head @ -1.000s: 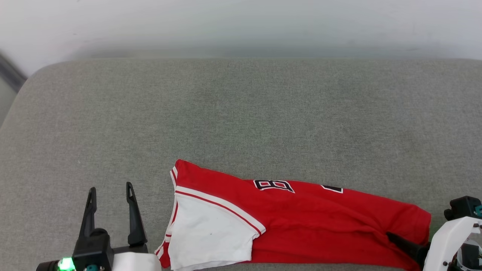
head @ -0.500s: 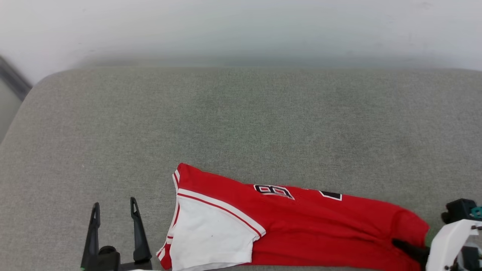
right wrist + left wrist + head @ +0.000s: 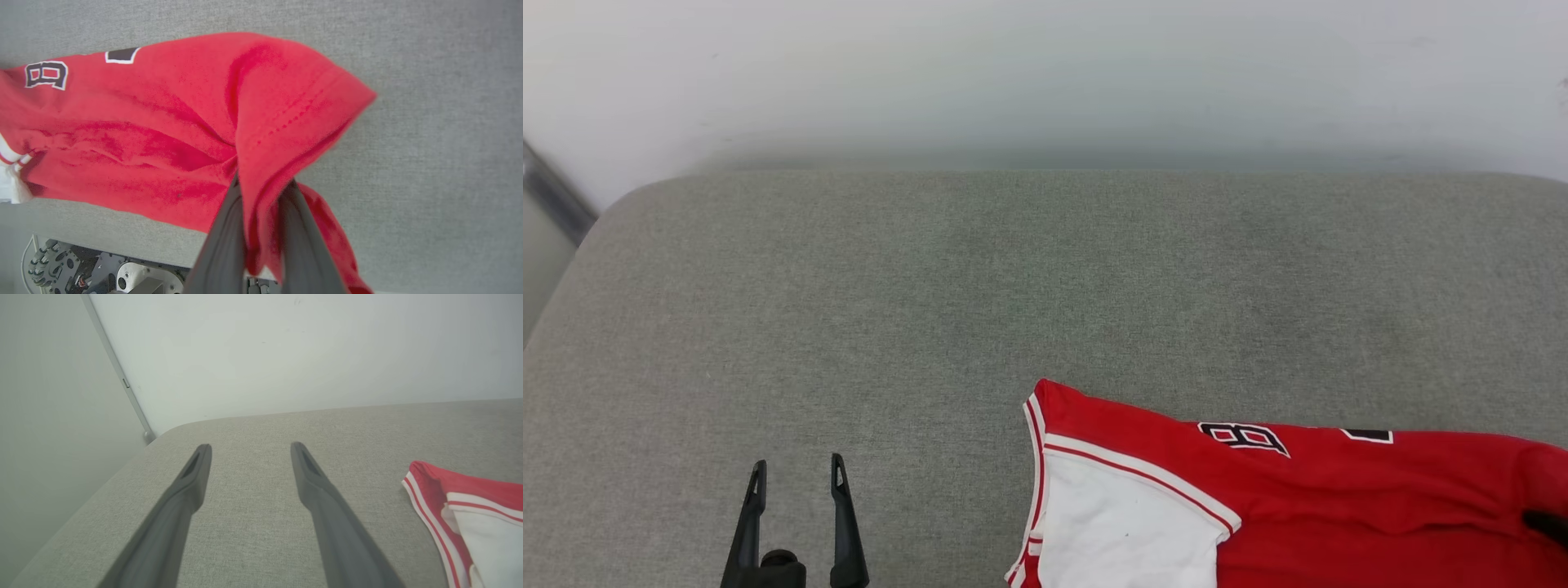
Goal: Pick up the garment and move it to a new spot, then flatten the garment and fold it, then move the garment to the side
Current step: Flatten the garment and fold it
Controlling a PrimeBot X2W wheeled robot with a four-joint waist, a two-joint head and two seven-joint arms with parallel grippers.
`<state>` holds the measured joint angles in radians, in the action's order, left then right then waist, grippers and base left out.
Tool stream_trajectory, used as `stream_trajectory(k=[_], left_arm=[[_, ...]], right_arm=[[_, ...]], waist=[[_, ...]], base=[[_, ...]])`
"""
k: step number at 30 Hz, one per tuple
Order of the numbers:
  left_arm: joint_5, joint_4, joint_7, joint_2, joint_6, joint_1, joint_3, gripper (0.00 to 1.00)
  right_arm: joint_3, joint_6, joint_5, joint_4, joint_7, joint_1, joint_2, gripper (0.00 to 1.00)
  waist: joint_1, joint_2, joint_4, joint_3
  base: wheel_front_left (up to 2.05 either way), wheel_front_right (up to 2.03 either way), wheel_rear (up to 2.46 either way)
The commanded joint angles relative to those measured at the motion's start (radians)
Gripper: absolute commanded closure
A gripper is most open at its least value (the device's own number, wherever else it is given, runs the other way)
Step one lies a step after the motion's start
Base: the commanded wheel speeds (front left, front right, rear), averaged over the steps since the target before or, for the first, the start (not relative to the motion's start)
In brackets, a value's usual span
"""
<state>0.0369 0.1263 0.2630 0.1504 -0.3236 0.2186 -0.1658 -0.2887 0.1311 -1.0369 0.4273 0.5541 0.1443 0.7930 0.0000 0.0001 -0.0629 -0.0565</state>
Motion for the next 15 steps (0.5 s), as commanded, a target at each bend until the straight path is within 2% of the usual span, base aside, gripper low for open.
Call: stream_trajectory(k=[1, 5, 8, 15], left_arm=[[-0.008, -0.007, 0.002, -0.004, 0.008, 0.011, 0.003, 0.0], [-0.013, -0.014, 0.002, -0.011, 0.022, 0.018, 0.008, 0.0], [-0.013, -0.018, 0.002, -0.017, 0.027, 0.022, 0.017, 0.0], [-0.018, -0.031, 0.002, -0.023, 0.049, -0.003, 0.029, 0.0]], right_arm=[[0.002, -0.001, -0.018, -0.022, 0.027, 0.013, -0.003, 1.0], [-0.017, -0.001, -0.026, -0.137, 0.075, 0.005, -0.001, 1.0], [-0.026, -0.001, -0.047, -0.244, 0.096, 0.018, -0.035, 1.0], [-0.129, -0.001, 0.019, -0.459, 0.173, 0.093, -0.096, 1.0]], waist=[[0.0, -0.0001, 0.0, 0.007], [0.0, -0.0001, -0.001, 0.017], [0.0, -0.0001, 0.002, 0.02], [0.0, -0.0001, -0.003, 0.005]], base=[[0.0, 0.0, 0.0], [0.0, 0.0, 0.0], [0.0, 0.0, 0.0], [0.0, 0.0, 0.0]])
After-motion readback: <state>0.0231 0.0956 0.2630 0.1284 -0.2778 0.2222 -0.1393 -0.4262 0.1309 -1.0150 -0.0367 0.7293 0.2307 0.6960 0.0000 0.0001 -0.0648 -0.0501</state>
